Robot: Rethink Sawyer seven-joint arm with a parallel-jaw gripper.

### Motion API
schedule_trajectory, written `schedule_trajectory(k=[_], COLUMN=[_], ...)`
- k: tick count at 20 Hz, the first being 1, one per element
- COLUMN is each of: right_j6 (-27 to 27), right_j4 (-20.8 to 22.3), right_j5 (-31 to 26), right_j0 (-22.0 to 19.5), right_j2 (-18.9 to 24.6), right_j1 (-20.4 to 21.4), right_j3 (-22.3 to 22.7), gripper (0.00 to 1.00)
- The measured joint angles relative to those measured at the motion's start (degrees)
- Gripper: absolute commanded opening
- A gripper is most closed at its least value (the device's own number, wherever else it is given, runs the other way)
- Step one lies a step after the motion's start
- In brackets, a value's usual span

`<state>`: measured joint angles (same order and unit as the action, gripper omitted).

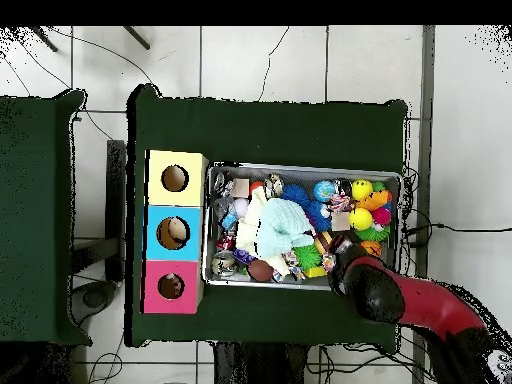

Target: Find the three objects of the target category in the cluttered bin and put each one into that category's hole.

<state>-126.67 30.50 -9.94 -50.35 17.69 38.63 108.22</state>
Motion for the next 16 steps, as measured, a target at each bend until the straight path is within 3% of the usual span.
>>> schedule_trajectory(k=[7,16], right_j6=[0.0,0.0], right_j4=[-2.0,-6.2], right_j5=[-1.5,-1.8], right_j0=[7.7,13.7], right_j2=[0.0,0.0], right_j1=[-3.6,-2.9], right_j3=[-6.3,-5.2], gripper=[0.0,0.0])
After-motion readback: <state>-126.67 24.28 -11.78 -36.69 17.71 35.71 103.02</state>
